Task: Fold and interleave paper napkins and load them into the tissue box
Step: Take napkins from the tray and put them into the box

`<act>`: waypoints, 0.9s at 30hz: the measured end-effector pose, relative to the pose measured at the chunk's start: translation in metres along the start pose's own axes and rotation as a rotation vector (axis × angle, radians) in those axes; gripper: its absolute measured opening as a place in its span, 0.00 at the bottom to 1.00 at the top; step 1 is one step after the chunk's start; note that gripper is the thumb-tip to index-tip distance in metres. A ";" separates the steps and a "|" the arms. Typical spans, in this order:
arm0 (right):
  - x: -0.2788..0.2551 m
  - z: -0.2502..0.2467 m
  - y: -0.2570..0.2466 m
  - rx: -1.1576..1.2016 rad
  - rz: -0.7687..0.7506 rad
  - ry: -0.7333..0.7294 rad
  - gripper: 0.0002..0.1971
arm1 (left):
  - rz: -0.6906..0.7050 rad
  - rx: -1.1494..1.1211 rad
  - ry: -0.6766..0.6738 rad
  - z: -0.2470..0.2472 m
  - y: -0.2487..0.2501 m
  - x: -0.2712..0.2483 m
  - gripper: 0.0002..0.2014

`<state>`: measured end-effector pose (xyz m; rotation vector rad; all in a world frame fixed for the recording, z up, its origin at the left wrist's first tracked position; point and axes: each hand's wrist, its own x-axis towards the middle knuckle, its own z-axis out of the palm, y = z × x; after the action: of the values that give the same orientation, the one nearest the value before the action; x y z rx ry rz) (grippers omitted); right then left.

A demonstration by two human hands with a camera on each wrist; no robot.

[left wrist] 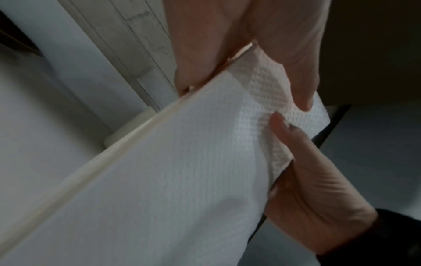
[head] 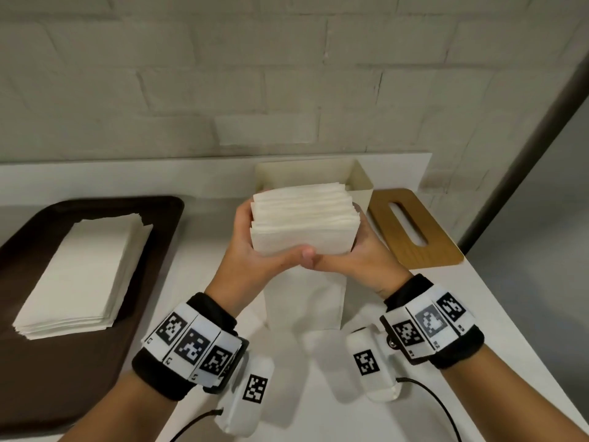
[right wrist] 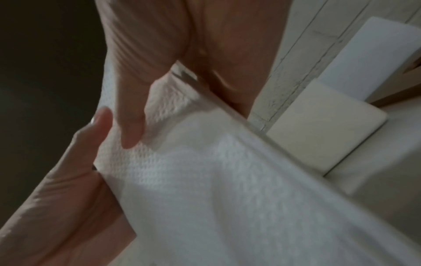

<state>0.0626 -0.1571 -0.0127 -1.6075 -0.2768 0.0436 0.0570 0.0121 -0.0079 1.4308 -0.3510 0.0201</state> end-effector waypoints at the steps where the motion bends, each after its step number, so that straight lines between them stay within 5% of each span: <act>1: -0.001 0.001 0.001 0.005 0.007 -0.010 0.50 | -0.001 0.004 -0.005 0.000 0.001 -0.001 0.45; 7: -0.007 0.007 0.005 -0.035 0.014 -0.038 0.47 | -0.004 0.009 0.031 0.001 0.000 0.000 0.32; 16: -0.006 0.006 -0.001 -0.016 -0.025 -0.016 0.30 | 0.032 0.013 0.008 0.002 0.005 0.001 0.35; 21: -0.012 0.006 0.009 -0.038 0.060 -0.019 0.28 | -0.134 0.174 -0.127 -0.016 -0.019 -0.002 0.52; 27: 0.002 -0.004 -0.029 -0.096 0.052 -0.038 0.26 | -0.355 0.304 -0.270 -0.029 -0.041 -0.001 0.41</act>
<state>0.0613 -0.1598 0.0164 -1.7112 -0.2698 0.1028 0.0721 0.0341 -0.0508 1.7864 -0.3186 -0.4267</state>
